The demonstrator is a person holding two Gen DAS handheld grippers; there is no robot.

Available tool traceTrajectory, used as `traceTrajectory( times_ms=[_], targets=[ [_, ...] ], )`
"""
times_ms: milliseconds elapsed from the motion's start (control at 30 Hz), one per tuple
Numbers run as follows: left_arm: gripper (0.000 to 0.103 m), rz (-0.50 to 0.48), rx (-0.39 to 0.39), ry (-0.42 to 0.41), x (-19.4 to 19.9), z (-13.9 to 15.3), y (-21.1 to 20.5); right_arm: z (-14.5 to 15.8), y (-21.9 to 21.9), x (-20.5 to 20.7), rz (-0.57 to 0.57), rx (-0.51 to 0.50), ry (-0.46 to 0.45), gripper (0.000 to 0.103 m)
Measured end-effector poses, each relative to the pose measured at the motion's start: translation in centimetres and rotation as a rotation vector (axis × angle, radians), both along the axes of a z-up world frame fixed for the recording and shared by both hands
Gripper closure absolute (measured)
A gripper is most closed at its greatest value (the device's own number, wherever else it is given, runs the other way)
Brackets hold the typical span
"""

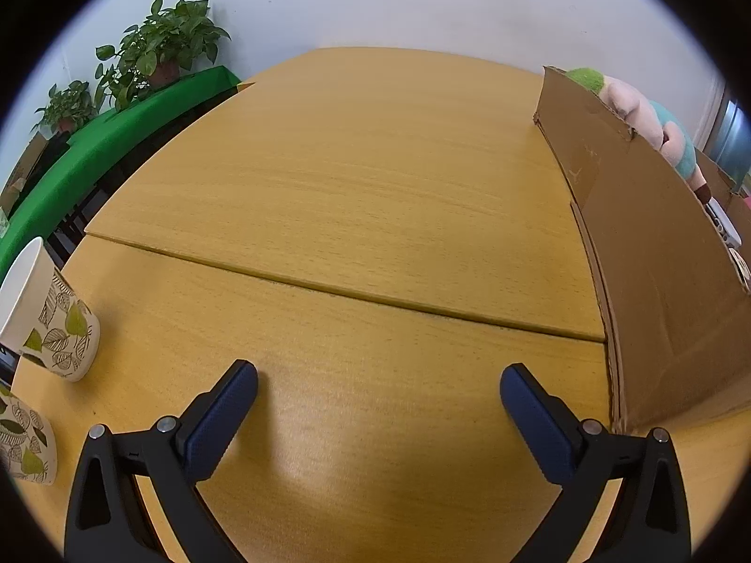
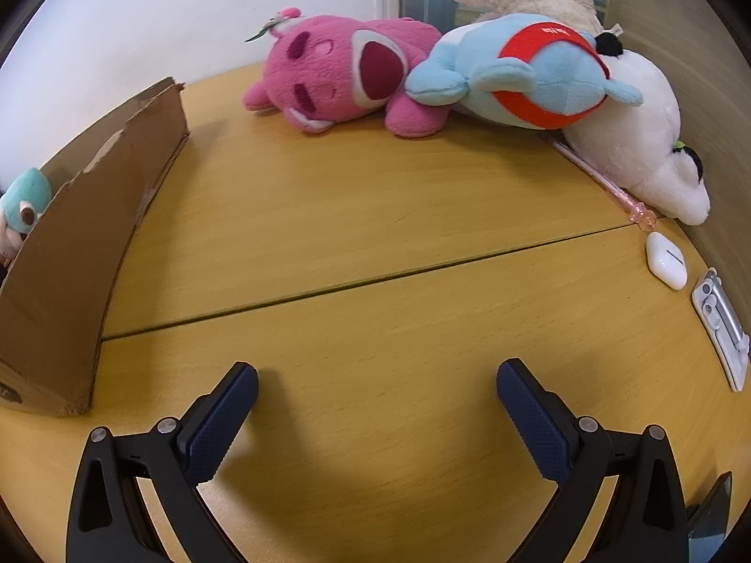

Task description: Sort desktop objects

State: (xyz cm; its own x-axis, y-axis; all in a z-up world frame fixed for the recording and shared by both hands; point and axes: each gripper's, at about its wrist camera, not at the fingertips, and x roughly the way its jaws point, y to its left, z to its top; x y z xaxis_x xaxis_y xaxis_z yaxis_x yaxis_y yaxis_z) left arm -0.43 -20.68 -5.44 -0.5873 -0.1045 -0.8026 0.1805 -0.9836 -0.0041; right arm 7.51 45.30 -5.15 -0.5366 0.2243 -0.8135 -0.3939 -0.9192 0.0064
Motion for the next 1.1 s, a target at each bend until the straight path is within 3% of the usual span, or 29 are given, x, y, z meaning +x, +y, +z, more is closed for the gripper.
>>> traceTrajectory(
  times_ms=[1100],
  targets=[
    [0.000, 0.003, 0.003, -0.005, -0.33, 0.20, -0.50, 0.05, 0.49, -0.12, 0.012, -0.001, 0.000, 0.000]
  ],
)
